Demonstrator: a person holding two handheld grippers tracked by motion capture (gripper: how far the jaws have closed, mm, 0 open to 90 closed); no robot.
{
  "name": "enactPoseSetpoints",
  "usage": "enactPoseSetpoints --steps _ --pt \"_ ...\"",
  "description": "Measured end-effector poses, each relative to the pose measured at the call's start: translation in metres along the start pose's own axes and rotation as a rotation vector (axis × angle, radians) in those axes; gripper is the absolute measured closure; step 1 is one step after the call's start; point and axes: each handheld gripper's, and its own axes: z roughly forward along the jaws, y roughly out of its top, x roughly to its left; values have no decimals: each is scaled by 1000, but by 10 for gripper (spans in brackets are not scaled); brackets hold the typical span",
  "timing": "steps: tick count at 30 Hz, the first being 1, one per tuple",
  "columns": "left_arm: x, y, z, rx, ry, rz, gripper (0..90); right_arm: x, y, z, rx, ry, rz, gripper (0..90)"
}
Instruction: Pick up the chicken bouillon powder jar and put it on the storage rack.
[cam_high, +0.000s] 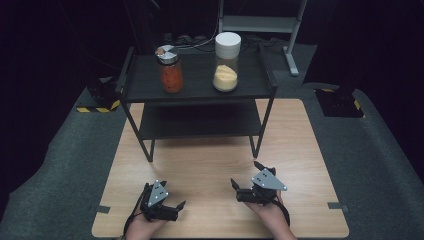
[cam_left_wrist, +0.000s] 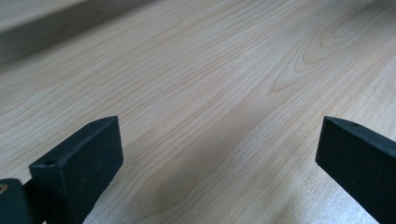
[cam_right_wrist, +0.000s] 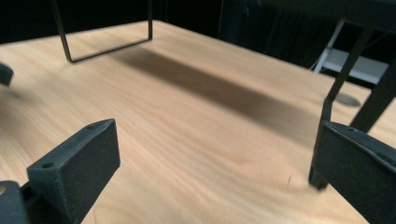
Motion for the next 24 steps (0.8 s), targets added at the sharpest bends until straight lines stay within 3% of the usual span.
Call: enactPoseSetpoints --steps 11,14,20,24 --pt "0 0 0 0 3 -4 11 0 -27 -3 58 5 -12 0" --pt "-3 -1 -1 -5 11 17 11 0 -27 -5 60 6 -37 0" --pt "-6 -1 -1 -7 17 34 11 -2 -26 -5 77 1 -35 0" --pt "-6 -5 -3 -30 19 26 12 1 -26 -7 82 -13 -54 0"
